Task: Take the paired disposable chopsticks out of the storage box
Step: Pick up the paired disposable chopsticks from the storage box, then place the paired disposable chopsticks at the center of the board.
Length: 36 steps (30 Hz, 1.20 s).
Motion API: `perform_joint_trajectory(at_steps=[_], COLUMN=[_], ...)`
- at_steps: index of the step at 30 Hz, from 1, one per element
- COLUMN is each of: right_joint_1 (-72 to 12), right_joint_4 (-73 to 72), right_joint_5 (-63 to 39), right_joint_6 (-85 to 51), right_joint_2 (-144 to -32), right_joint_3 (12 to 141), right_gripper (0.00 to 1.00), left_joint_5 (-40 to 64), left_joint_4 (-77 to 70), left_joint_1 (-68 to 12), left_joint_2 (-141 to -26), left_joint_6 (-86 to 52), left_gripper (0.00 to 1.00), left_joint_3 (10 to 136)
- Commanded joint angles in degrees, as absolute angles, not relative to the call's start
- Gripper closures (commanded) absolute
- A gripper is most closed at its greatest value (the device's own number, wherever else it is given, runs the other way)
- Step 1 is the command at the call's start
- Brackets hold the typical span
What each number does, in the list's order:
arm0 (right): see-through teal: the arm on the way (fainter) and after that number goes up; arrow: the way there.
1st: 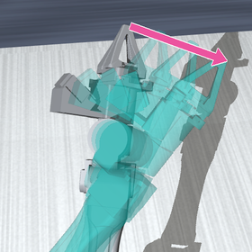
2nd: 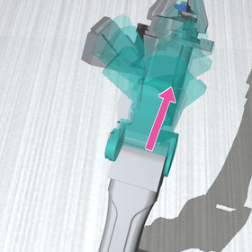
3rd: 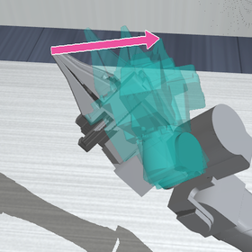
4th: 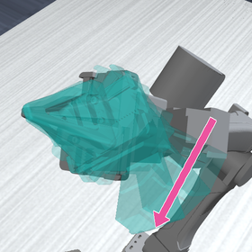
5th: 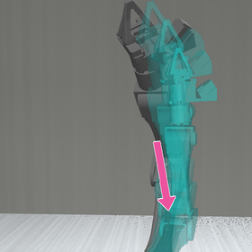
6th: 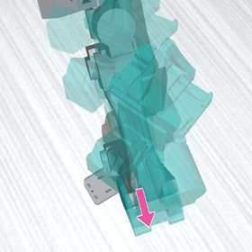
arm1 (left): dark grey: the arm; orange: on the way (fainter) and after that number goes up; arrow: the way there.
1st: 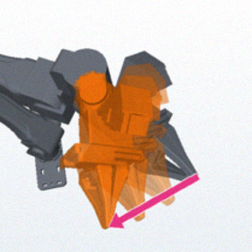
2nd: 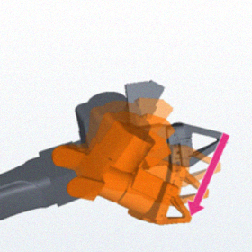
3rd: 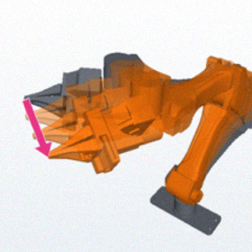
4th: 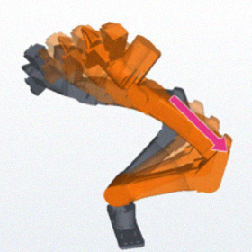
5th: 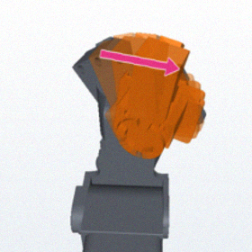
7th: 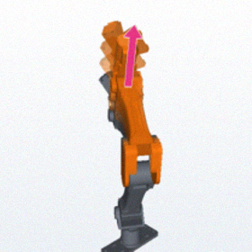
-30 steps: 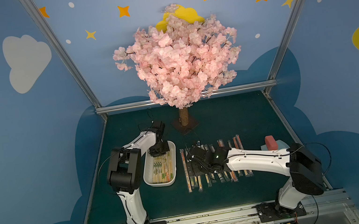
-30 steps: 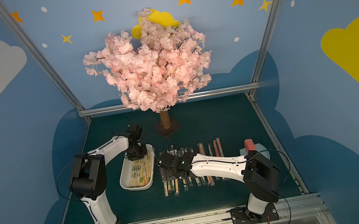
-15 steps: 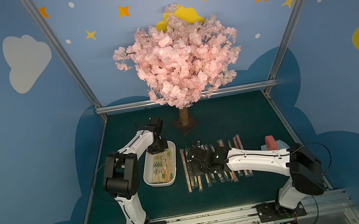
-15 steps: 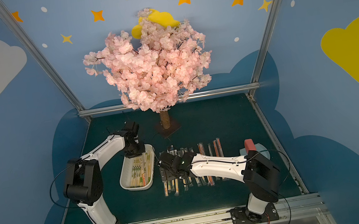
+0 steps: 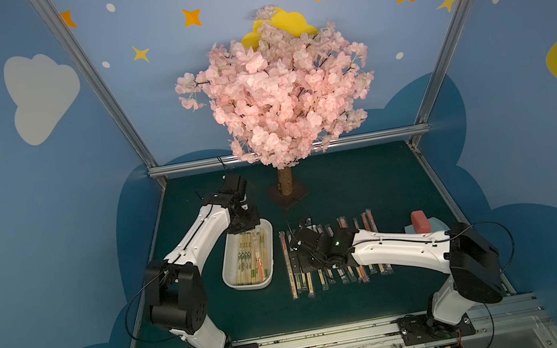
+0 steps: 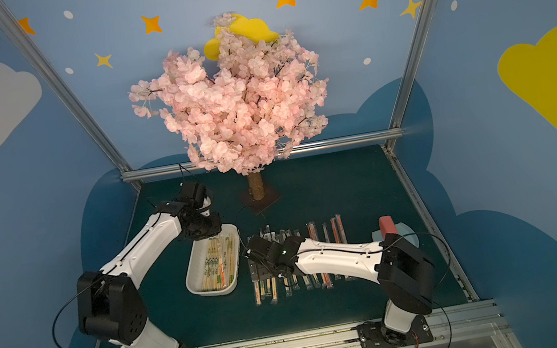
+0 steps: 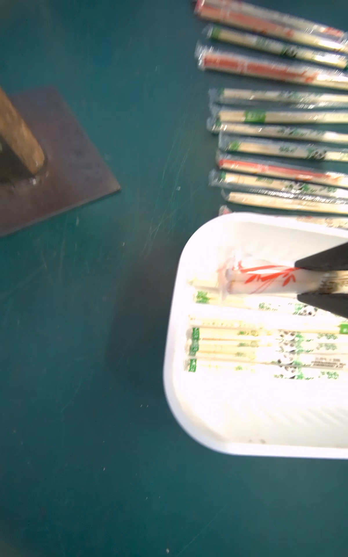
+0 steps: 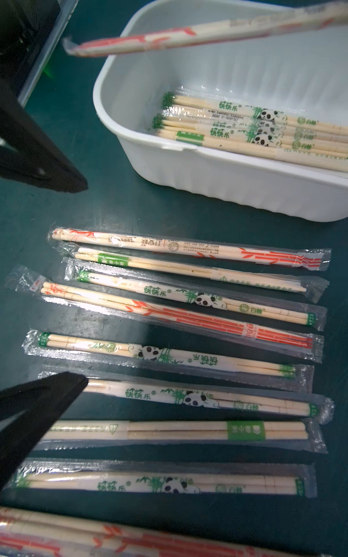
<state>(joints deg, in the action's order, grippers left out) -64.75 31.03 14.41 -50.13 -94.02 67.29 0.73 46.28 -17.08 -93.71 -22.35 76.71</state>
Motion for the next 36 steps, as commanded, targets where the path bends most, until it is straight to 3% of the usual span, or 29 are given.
perform_joint_trajectory(at_steps=[1,13,28,36], right_joint_1=[-64.25,-63.89,-64.68,-64.75], right_joint_4=[31.29,31.19,31.11,31.11], right_joint_5=[15.78,15.51,15.00,14.88], right_joint_6=[-51.66,-53.78,-52.56,-52.15], right_joint_2=[-91.60,-88.70,-89.87,-90.09], right_joint_3=[65.87,61.39,62.84,63.22], right_gripper=[0.03,0.03,0.03,0.03], left_joint_5=[3.67,2.22,-3.69,-1.47], left_joint_4=[47.10,38.14,38.20,37.72], left_joint_1=[-19.70,-29.86,-30.27,-30.32], left_joint_2=[-90.61,-91.72,-99.41,-99.97], left_joint_6=[-24.07,-32.24,-31.52,-31.33], left_gripper=[0.95,0.96,0.93,0.84], left_joint_3=[74.30,65.69,65.19,65.58])
